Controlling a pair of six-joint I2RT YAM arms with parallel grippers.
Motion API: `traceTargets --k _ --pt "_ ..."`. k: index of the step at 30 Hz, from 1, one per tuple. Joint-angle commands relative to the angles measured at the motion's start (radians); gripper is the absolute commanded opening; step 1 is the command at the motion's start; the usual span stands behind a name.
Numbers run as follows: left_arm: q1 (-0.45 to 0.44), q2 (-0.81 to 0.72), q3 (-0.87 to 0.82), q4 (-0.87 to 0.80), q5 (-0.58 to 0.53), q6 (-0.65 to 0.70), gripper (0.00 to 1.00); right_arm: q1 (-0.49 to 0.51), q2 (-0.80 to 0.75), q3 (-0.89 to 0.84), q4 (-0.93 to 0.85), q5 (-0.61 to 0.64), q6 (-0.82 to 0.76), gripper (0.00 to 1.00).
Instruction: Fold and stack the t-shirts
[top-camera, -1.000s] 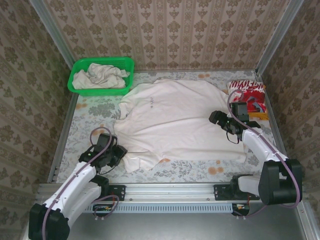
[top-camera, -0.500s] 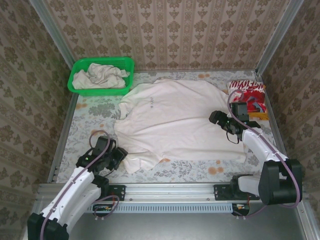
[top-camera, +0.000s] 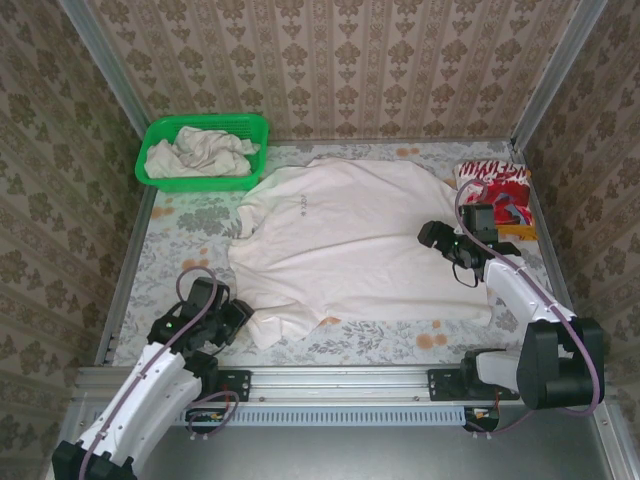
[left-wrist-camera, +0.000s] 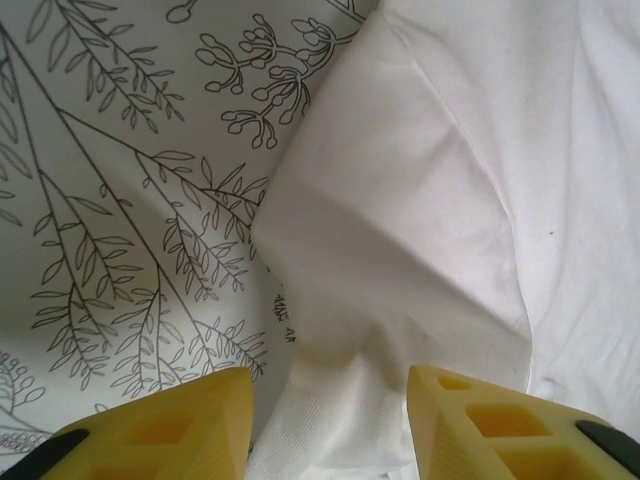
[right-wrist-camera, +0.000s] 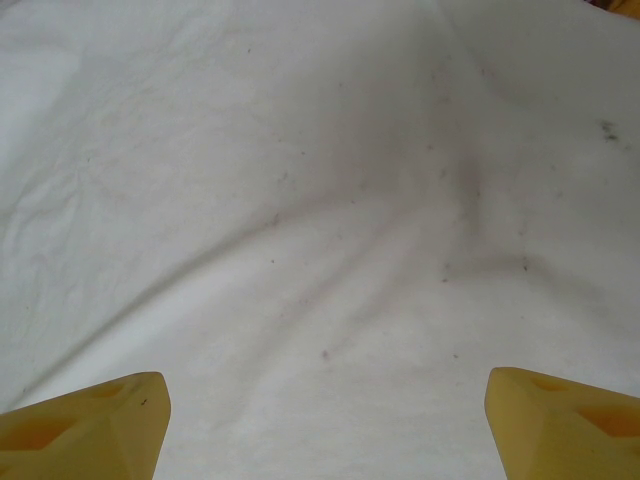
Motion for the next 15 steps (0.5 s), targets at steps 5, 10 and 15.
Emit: traceTargets --k 5,10,15 --pt "-0.005 -0.022 -0.029 -0.045 -0.001 -0.004 0.40 0.012 0.022 -0.006 0.022 -0.026 0.017 0.83" --pt "-0.004 -0.061 -0.026 -0.067 -0.013 0.004 0.36 0.017 0.029 -0.008 0.027 -0.029 0.019 0.83" --pt "-0.004 -0.053 -0.087 0.056 0.023 -0.038 0.40 0.027 0.034 -0.001 0.031 -0.032 0.023 0.83"
